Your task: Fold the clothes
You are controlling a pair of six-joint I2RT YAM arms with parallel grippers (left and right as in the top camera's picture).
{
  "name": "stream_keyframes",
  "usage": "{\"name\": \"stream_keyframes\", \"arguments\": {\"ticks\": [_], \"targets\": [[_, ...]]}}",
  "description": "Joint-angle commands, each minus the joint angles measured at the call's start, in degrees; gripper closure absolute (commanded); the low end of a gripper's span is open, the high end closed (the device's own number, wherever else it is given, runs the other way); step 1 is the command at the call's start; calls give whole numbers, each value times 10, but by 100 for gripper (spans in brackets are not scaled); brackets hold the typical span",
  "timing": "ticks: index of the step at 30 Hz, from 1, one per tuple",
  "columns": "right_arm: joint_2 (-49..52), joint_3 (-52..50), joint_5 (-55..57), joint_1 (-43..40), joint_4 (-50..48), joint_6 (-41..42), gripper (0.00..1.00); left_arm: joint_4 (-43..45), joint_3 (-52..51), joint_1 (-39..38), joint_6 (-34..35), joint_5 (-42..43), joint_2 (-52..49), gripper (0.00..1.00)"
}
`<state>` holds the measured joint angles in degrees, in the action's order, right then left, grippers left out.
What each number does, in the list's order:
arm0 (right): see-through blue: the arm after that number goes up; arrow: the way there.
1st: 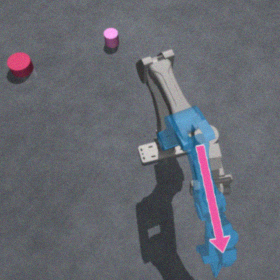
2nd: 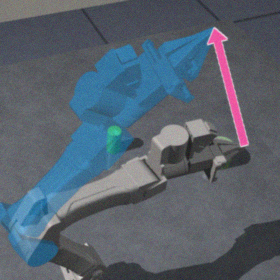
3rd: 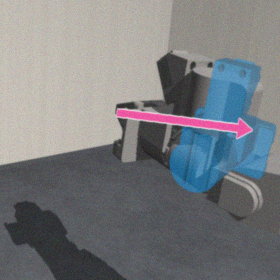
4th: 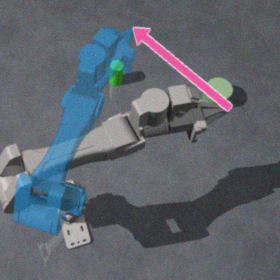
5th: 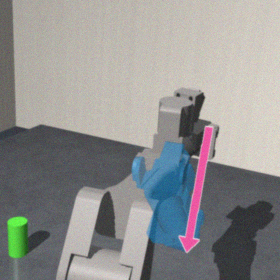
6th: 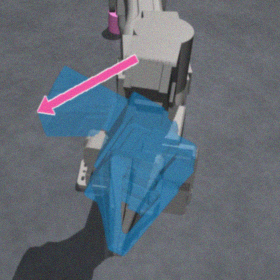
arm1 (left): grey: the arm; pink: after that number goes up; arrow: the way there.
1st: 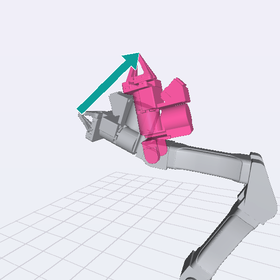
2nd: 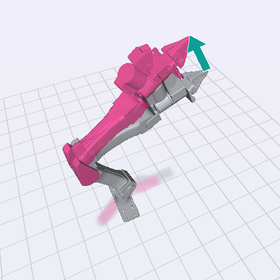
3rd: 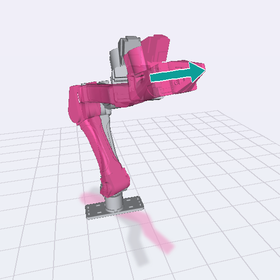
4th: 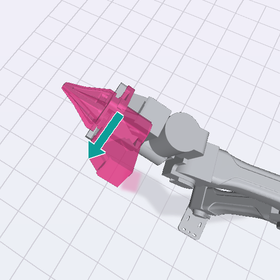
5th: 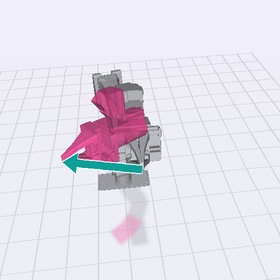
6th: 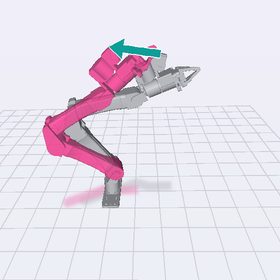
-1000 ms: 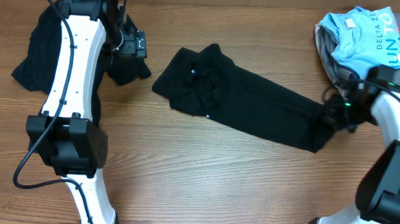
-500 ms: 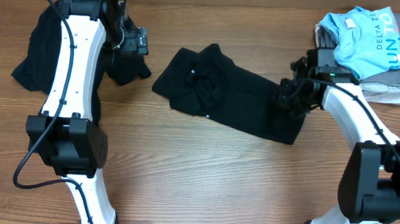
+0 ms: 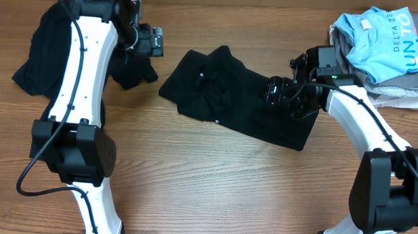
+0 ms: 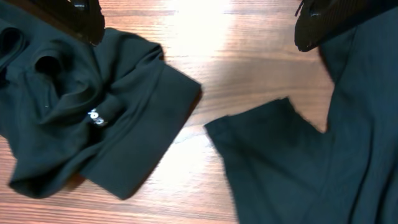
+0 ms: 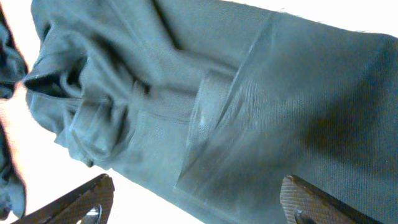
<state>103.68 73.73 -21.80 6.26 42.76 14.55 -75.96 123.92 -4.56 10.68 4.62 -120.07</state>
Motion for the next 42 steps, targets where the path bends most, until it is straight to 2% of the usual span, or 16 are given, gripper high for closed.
{"name": "stream_keyframes", "arguments": {"ticks": [1,5,10,17,26,35,42], "targets": [[-2,62,-3,0,37,-26,8,21,2,-16,-36,14,-10,0],[-2,117,77,0,113,-42,3,43,-2,-21,-64,20,-35,0],[-2,135,156,0,166,-56,0,63,-2,-18,-150,89,-93,0],[-2,134,173,0,187,-56,0,82,-2,-18,-265,167,-177,0],[-2,134,173,0,187,-56,0,103,-2,-18,-305,227,-208,0],[-2,134,173,0,186,-56,0,110,-2,-19,-306,174,-236,0],[-2,134,173,0,180,-56,0,122,-4,-24,-306,180,-241,0]]}}
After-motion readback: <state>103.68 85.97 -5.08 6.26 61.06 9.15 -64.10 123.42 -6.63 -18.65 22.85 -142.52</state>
